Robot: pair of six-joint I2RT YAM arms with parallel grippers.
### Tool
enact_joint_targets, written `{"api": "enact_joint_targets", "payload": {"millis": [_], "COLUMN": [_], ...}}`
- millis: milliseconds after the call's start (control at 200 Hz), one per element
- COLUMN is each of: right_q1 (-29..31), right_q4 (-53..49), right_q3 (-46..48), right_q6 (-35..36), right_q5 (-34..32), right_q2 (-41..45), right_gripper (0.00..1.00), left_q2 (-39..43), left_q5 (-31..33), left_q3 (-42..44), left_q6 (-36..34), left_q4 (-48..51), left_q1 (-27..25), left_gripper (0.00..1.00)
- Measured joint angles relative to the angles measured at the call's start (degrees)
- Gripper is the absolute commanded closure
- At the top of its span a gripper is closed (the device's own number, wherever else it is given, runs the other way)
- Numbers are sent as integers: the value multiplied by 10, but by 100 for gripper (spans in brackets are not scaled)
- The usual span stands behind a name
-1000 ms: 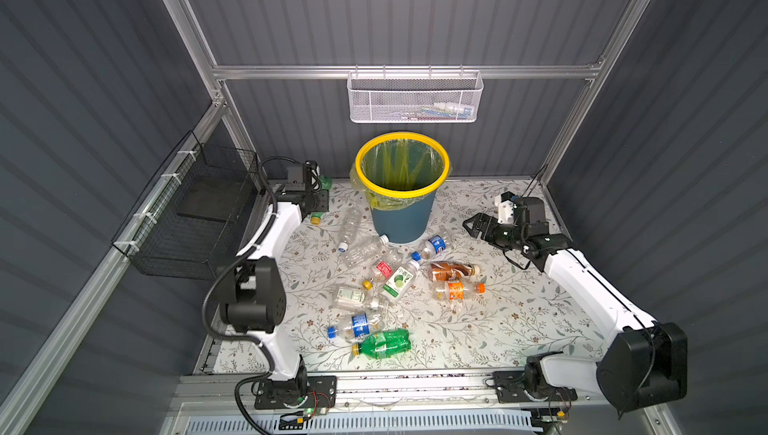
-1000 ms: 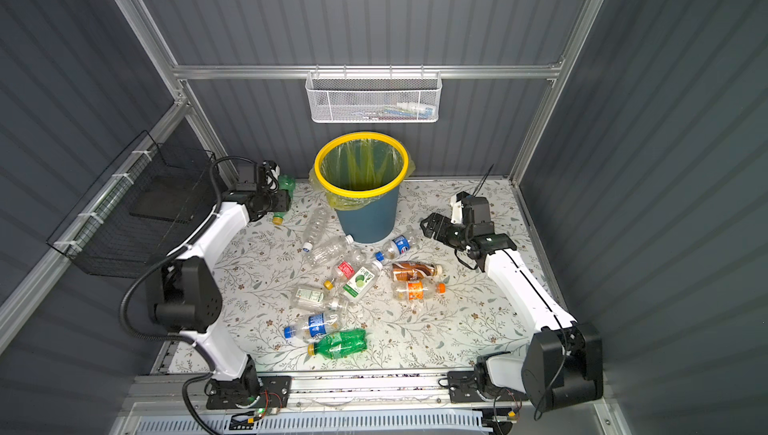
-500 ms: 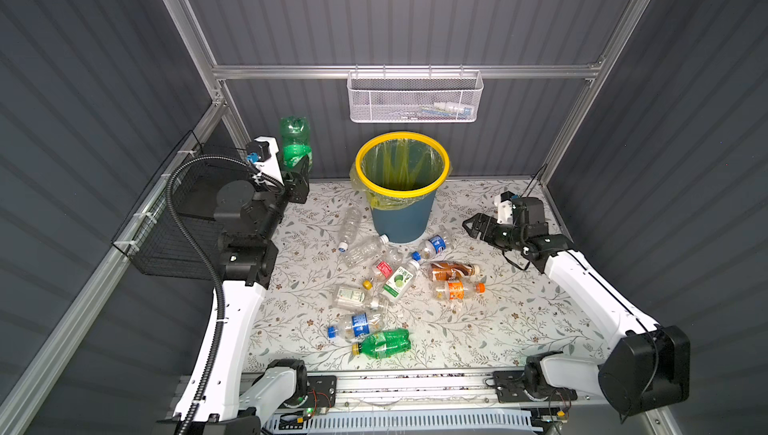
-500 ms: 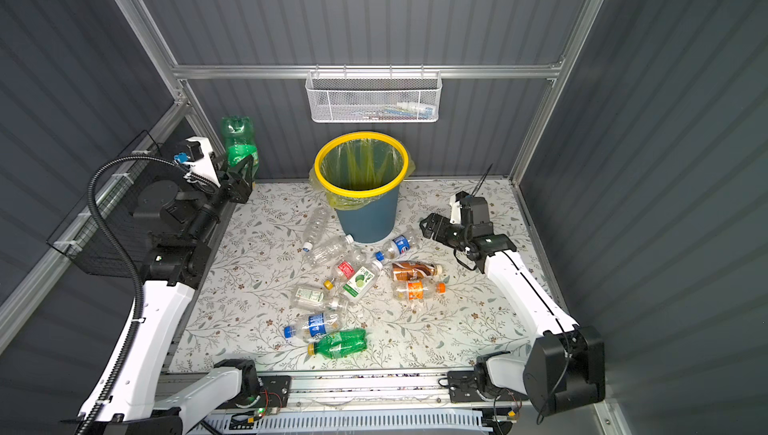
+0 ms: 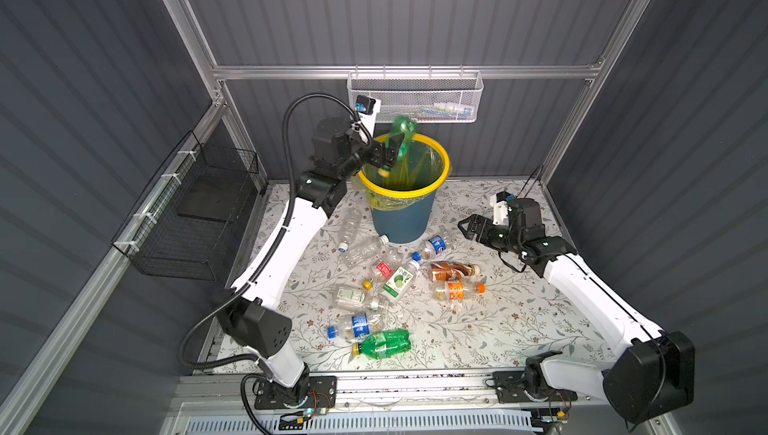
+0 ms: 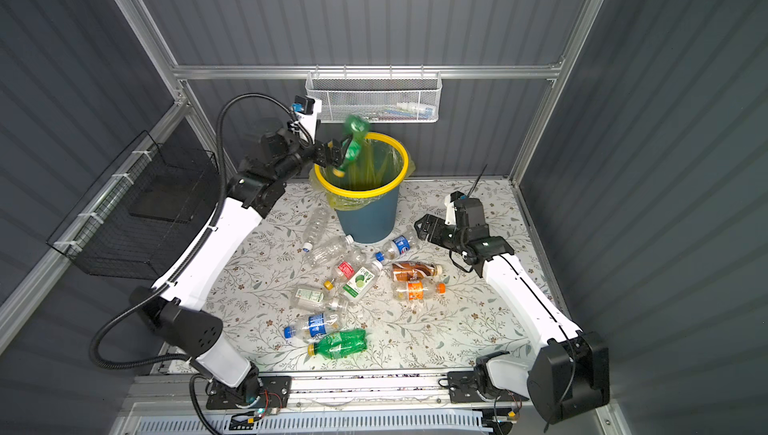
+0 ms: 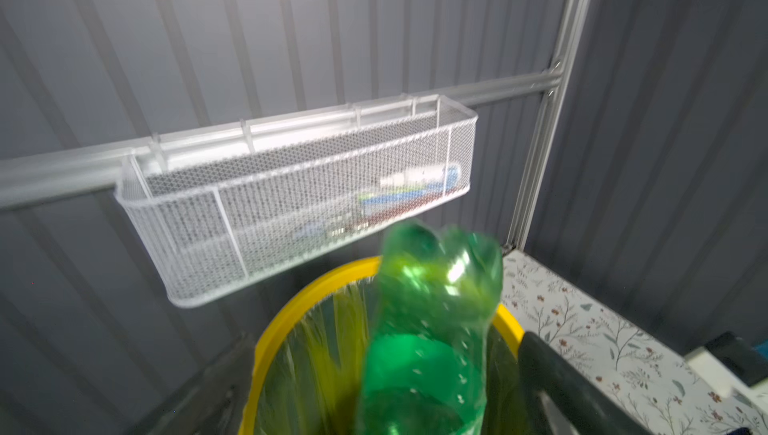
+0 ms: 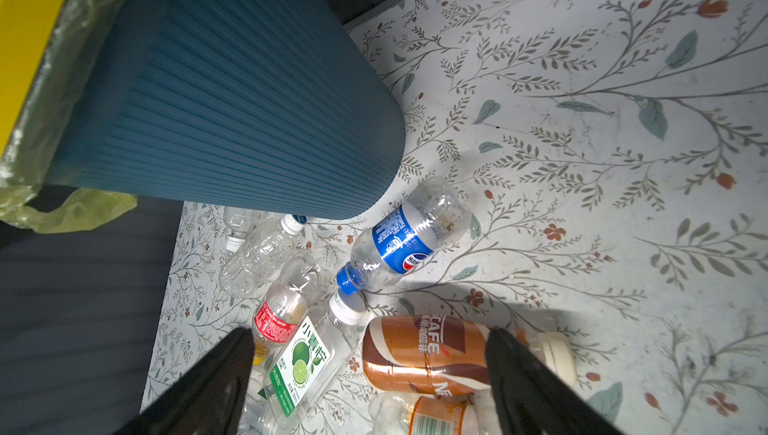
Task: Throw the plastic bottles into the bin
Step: 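Lift the crushed green bottle over the bin and release it, then grasp the nearest green Sprite bottle with the right gripper while the left arm withdraws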
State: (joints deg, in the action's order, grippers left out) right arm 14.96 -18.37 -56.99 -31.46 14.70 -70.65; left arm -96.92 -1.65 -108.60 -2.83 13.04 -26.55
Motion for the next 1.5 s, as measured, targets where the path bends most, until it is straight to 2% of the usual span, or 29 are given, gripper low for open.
{"api": "enact_joint_targets", "payload": {"millis": [175,390,560,720,906,1076,1231,1501], "right_q1": [1,26,127,258,387,468,507,534], "right_q4": [-19,-64,-140,-217,-274,-288,-300,-291], "right_q3": [0,-2,-40,-82,-125,-155,-182,-207], "right_q6": [9,68,178,267,329,367,389,417], "right_q5": [-15,-16,-8,-8,-14,-19,-23,-24], "right_q2": [33,37,26,-17,-99,-174,-249,-334], "right_gripper": [9,9,9,8,4,4,4,7], "left_q2": [30,168,253,271,274,296,303,303], "left_q5": [78,95,68,35,11,-10,-25,-34], "left_q3": [25,90,224,384,459,502,536,543], "left_q6": [3,26,66,109,140,162,175,175], "left_q4": [38,37,43,72,97,76,64,59], "left_q1": [25,108,193,231,251,259,259,259], "left_gripper": [0,0,0,0,0,0,0,0]}}
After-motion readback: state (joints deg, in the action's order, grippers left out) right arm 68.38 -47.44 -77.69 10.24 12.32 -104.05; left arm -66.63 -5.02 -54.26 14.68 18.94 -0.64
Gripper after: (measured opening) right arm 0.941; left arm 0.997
